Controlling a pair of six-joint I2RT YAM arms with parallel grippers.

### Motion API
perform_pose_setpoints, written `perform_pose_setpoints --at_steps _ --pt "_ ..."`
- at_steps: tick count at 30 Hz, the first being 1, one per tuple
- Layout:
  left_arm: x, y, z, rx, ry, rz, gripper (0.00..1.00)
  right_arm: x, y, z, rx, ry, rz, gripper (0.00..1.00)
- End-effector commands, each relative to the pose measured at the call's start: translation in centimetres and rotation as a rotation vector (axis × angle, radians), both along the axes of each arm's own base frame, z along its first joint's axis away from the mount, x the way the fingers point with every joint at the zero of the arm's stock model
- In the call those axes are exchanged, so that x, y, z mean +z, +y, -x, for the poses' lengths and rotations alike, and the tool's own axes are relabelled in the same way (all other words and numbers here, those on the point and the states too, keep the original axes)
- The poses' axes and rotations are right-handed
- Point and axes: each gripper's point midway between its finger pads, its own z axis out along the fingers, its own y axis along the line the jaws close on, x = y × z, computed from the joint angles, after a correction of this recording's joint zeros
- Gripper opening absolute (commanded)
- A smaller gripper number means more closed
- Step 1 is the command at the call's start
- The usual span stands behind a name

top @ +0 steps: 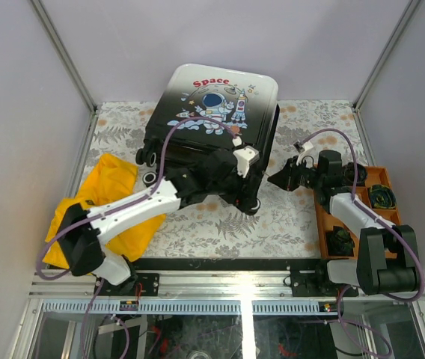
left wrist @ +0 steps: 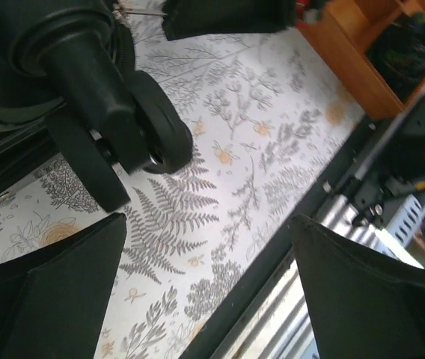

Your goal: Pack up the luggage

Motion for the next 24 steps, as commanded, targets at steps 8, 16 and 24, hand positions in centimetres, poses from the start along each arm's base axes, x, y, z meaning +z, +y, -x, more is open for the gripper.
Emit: perform_pose_setpoints --at_steps 8,16,24 --pt "-1.3 -2.8 -7.2 0.323 -0.087 0.001 0.82 1.0 1.5 0.7 0.043 -0.066 -0.011 0.0" --pt "-1.5 -2.2 -8.7 0.401 -0.136 -0.038 1.0 1.0 1.5 0.8 0.026 -0.07 -0.02 0.0" --pt "-1.6 -3.9 -7.6 0.221 -0.159 -0.054 0.52 1.2 1.2 0.6 0.007 -0.074 -0.009 0.0"
